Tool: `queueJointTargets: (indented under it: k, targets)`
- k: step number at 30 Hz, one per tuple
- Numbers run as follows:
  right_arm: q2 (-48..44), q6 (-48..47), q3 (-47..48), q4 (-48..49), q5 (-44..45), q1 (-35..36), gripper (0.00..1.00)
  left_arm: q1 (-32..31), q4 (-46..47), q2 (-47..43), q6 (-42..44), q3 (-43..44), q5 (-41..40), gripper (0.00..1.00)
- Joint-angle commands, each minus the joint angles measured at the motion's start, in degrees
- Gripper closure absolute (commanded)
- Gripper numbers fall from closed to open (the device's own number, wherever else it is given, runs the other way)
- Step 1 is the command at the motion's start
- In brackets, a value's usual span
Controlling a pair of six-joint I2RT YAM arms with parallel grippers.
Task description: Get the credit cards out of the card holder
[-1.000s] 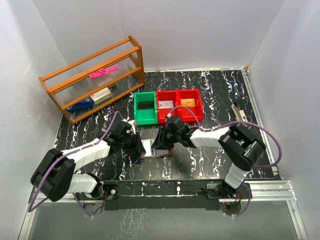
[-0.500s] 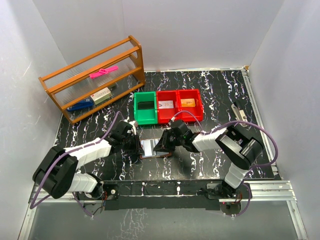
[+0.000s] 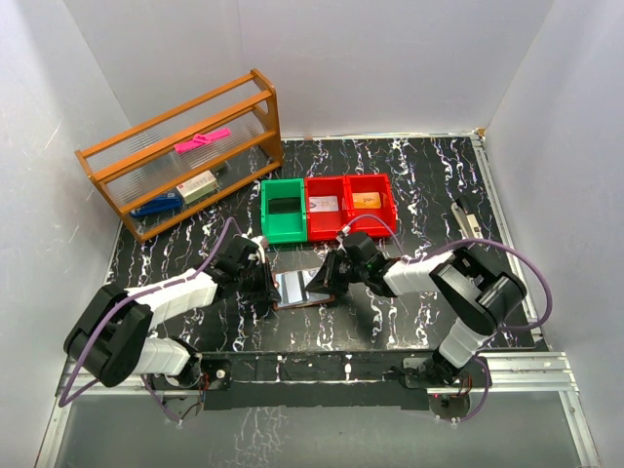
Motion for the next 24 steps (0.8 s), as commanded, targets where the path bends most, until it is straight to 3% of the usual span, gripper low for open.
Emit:
queueJointTargets:
  k: [1, 7, 12, 16, 20, 24]
  targets:
    - [-4.27, -3.12, -0.15, -1.81, -0.76, -1.37, 1.00, -0.30, -1.90, 0.42, -0.01, -1.27, -1.51, 0.98]
    - [-6.32, -5.16, -0.55, -6.08, 1.28, -2.00, 1.00, -0.30, -2.36, -2.29, -0.22, -1.00, -1.87, 0.93]
    - [-5.64, -4.53, -0.90, -4.67, 0.50, -2.11, 1.00, -0.34, -4.43, -8.87, -1.15, 1.90, -2.58, 0.68]
    - [-5.71, -4.33, -0.97, -4.55, 1.09, -2.10, 1.00, -0.39, -1.98, -10.79, -0.76, 4.27, -0.97, 0.60]
    - [-4.90, -3.83, -1.17, -3.36, 0.54, -2.11, 1.00, -0.39, 3.14, -4.60, -0.30, 5.31, 4.75, 0.61]
    - [-4.84, -3.01, -1.73, -2.16, 0.39, -2.12, 1.00, -0.86, 5.33, 1.19, -1.13, 5.28, 6.61, 0.71]
